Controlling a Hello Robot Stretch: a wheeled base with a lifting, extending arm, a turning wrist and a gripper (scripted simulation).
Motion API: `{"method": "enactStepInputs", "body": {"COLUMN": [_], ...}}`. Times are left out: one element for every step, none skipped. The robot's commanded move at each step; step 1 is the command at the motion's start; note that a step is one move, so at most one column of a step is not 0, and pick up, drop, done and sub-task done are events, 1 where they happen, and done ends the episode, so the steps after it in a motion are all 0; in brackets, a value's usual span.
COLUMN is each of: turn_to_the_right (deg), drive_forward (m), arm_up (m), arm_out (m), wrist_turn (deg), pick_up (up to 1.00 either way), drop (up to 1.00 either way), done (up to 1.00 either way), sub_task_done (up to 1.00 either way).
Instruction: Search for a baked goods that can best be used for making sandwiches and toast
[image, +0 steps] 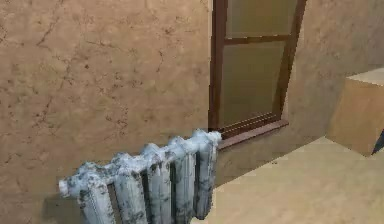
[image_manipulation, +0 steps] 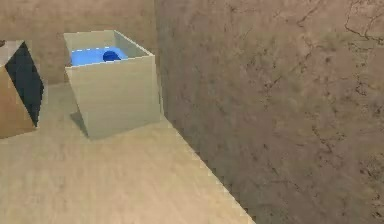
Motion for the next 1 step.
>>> {"method": "enactStepInputs", "body": {"turn_to_the_right": [-45.0], "drive_forward": [0.00], "arm_up": [0.00], "arm_out": [0.00], "wrist_turn": [0.0], "pick_up": [0.00], "drop": [0.00], "done": [0.00], "sub_task_done": [0.00]}}
